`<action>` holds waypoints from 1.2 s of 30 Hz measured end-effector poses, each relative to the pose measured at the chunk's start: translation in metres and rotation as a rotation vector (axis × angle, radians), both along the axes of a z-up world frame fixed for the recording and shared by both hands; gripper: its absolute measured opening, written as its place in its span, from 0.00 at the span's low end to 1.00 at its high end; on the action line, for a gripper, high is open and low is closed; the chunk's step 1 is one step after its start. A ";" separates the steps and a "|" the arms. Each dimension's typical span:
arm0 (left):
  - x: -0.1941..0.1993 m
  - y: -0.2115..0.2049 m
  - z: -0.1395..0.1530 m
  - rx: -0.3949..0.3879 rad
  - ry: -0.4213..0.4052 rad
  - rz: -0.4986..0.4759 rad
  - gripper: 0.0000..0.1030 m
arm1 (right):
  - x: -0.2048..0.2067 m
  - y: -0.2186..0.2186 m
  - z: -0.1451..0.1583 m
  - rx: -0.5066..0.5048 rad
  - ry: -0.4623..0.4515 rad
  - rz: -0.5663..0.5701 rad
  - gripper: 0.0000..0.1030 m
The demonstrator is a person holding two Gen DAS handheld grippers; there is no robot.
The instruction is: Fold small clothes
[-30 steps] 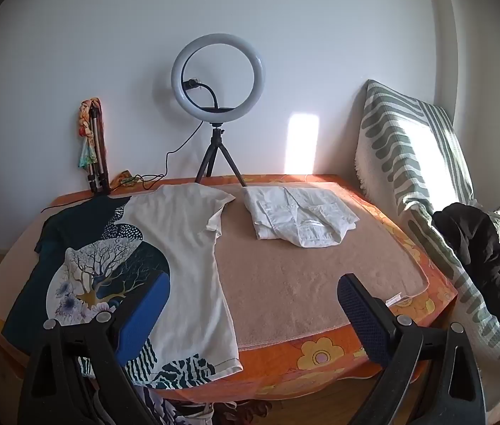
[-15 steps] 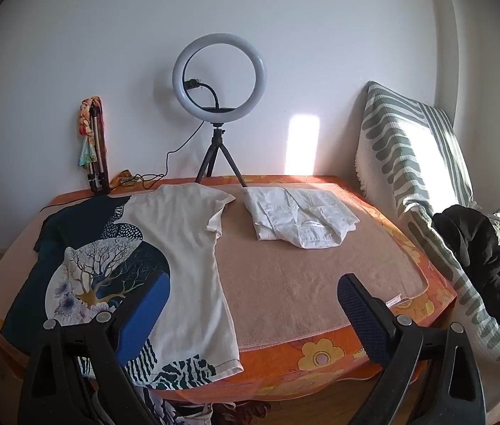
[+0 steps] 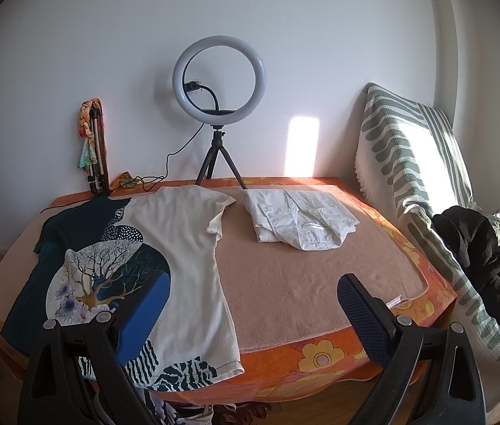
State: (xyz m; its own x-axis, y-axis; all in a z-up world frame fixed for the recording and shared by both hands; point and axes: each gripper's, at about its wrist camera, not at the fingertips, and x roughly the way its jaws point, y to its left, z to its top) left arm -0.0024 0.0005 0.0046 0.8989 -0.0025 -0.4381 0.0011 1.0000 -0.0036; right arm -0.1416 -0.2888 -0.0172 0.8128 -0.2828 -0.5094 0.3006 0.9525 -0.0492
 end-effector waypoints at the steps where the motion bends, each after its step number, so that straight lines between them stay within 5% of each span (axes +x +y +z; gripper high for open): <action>1: 0.000 0.000 0.000 0.000 0.000 0.000 1.00 | 0.000 0.000 0.000 0.001 0.001 0.000 0.94; 36: 0.000 -0.002 -0.001 0.004 -0.004 0.009 1.00 | 0.000 0.000 0.001 0.002 -0.004 0.000 0.94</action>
